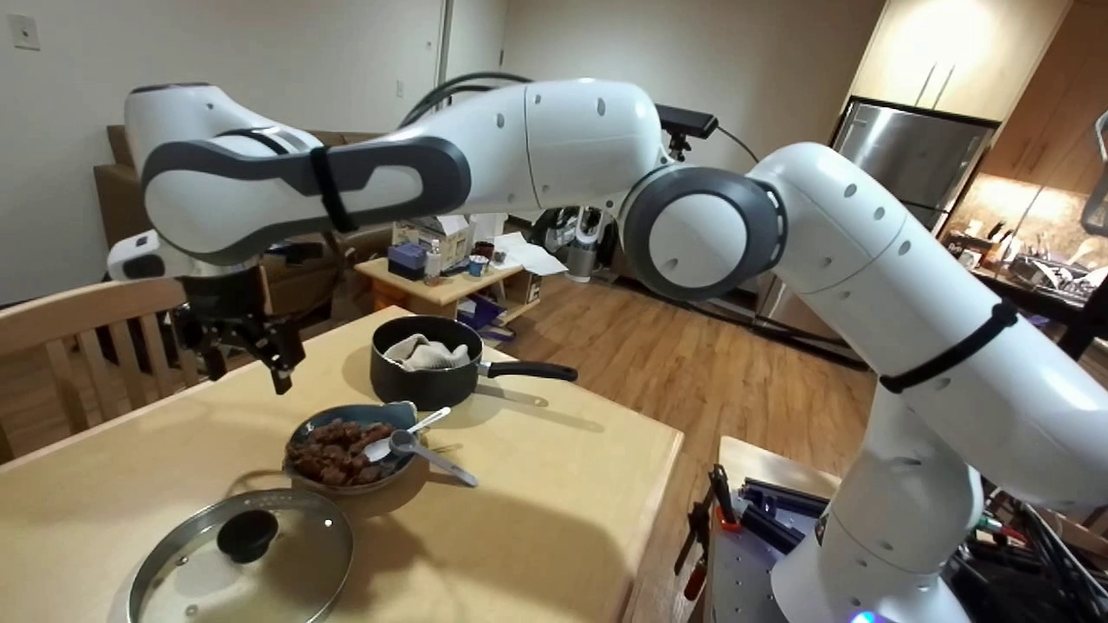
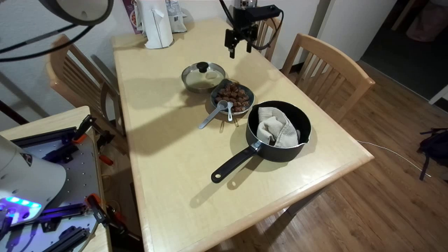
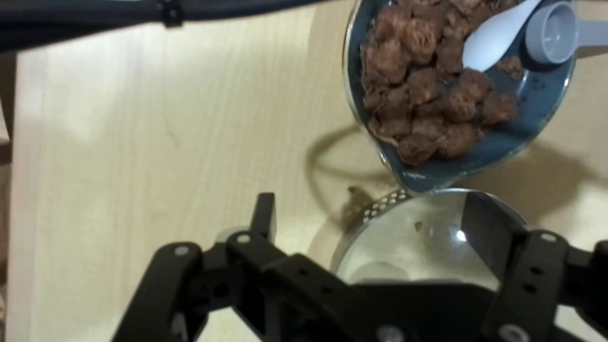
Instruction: Remove the glass lid from the black pot on the right, place the grey measuring spoon inside the black pot
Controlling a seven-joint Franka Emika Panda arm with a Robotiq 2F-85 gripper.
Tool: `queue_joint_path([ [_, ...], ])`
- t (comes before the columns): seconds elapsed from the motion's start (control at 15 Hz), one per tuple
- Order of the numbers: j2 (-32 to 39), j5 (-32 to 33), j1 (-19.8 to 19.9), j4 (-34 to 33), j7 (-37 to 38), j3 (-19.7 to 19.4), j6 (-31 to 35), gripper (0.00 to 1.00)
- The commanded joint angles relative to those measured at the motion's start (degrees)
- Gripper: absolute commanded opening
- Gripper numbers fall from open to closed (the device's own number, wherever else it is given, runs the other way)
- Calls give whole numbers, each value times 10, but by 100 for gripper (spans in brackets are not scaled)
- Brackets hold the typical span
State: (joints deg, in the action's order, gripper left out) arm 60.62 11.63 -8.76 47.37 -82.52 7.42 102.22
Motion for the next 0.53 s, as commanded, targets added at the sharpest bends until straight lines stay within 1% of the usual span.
queue_joint_path([
  [0.0,16,-21,30,2,69,-10,56,100],
  [0.07,24,-21,31,3,97,-16,70,100],
  [0.2,36,-16,26,8,163,-30,78,100],
  [0.33,39,-8,14,18,224,-46,61,100],
  [0.47,28,4,-3,37,278,-64,62,100],
])
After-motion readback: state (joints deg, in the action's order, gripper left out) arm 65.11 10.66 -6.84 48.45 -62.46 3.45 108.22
